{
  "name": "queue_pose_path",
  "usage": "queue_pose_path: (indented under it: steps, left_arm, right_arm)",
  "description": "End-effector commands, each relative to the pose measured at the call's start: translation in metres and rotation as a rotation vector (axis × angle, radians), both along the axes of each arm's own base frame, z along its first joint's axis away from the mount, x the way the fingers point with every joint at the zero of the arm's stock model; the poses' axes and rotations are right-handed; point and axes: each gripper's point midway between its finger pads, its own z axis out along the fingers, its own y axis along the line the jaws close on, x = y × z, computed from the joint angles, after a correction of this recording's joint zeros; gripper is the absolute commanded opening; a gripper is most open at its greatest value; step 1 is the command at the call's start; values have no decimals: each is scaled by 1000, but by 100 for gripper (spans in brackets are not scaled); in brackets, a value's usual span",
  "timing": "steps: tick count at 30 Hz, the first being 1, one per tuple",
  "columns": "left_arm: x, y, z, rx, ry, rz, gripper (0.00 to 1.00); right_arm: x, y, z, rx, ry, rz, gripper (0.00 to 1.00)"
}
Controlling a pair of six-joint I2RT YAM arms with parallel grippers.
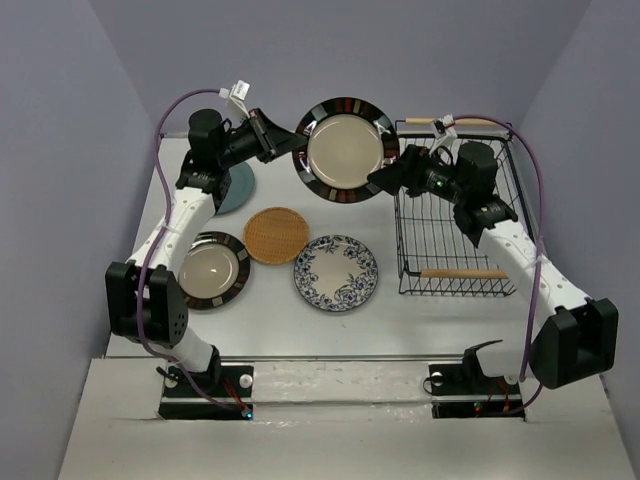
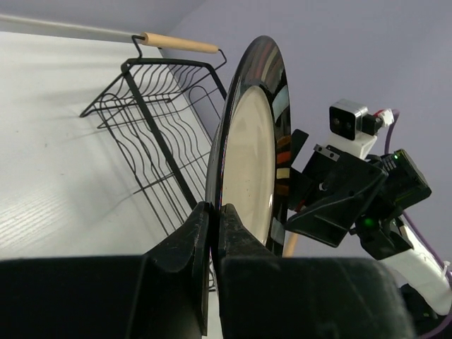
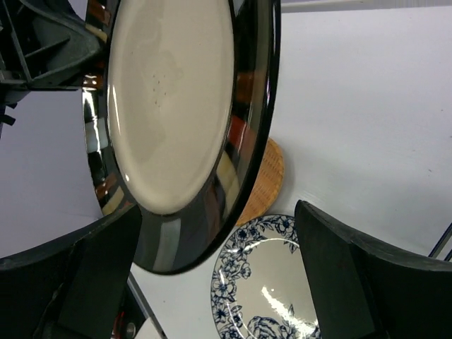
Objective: Load the plates into the dish rack
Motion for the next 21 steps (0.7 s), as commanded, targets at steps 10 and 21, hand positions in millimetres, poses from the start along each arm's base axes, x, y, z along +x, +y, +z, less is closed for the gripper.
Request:
queue_pose_path:
  steps: [10, 21]
  left_arm:
    - [-96, -23, 70, -83, -257, -165, 6]
    - [-123, 14, 22, 192, -313, 59, 99]
  right_arm:
    - [-11, 4, 40, 126, -153, 23, 13]
    - [-4, -56, 78, 93, -206, -268, 7]
